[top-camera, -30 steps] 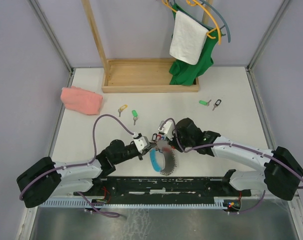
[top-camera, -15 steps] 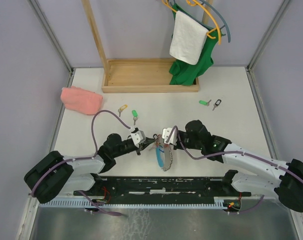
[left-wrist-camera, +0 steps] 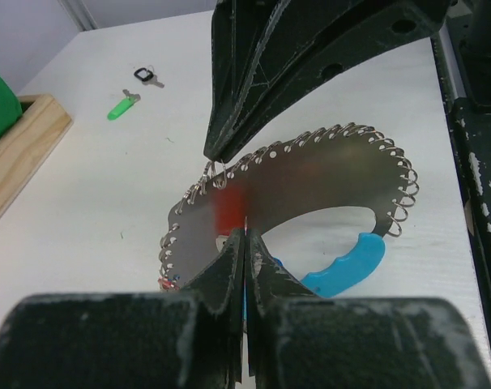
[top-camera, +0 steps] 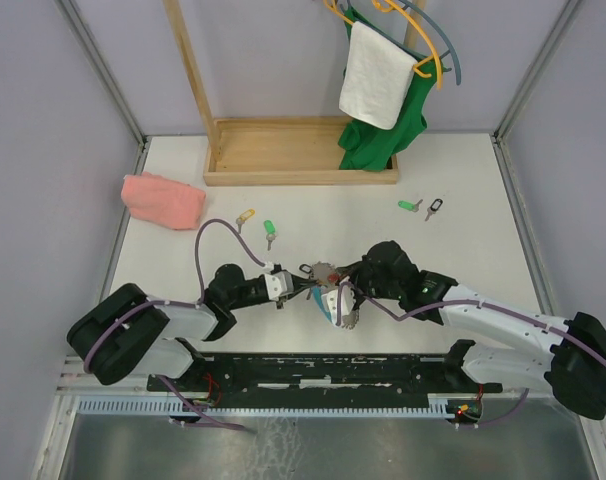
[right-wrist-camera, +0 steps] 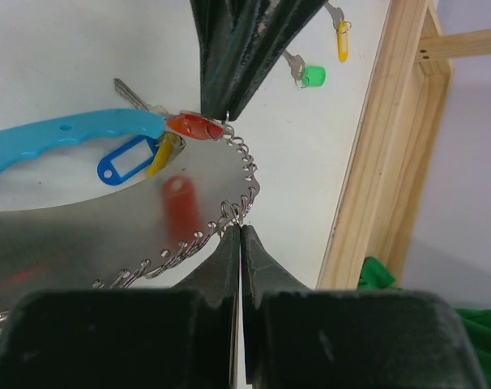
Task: Put the keys on the keyring
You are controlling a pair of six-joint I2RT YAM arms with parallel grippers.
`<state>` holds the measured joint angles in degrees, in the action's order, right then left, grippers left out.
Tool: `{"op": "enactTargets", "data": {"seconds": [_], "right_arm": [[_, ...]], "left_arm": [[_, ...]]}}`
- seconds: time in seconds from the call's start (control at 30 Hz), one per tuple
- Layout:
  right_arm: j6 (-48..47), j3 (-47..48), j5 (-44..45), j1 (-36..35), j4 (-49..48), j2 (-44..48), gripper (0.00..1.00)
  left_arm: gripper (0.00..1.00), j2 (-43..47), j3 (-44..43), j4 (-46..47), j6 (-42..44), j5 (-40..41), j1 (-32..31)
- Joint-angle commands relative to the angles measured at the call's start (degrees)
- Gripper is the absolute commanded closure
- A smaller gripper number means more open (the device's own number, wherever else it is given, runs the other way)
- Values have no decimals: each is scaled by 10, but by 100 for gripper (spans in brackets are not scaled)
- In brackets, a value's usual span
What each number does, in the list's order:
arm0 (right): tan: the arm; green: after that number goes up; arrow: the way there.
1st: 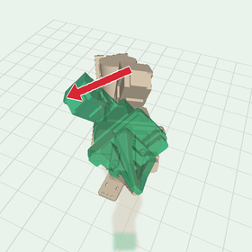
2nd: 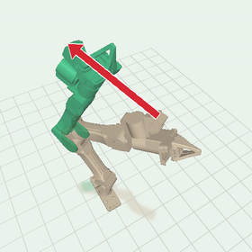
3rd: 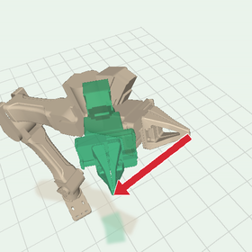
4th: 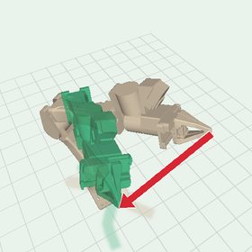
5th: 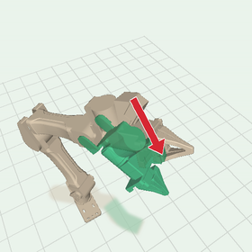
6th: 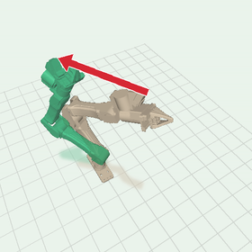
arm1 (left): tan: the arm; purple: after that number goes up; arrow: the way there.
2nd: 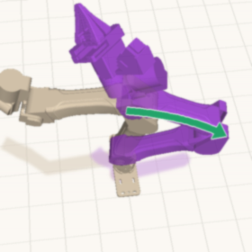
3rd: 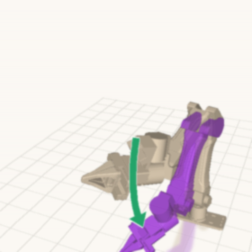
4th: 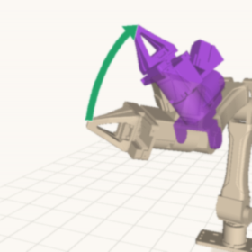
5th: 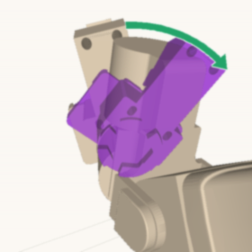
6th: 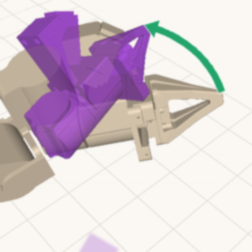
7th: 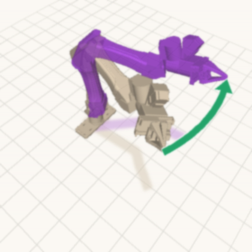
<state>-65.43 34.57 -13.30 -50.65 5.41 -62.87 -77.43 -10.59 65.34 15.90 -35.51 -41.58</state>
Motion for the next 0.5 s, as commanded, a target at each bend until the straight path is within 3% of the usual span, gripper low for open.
{"op": "enactTargets", "data": {"seconds": [0.0,0.47], "right_arm": [[-73,30,-1,-6,-5,0,99],[84,53,-19,-8,-22,-5,99]], "left_arm": [[97,-8,-6,70,41,1,-1],[97,-68,-8,139,44,195,-81]]}}
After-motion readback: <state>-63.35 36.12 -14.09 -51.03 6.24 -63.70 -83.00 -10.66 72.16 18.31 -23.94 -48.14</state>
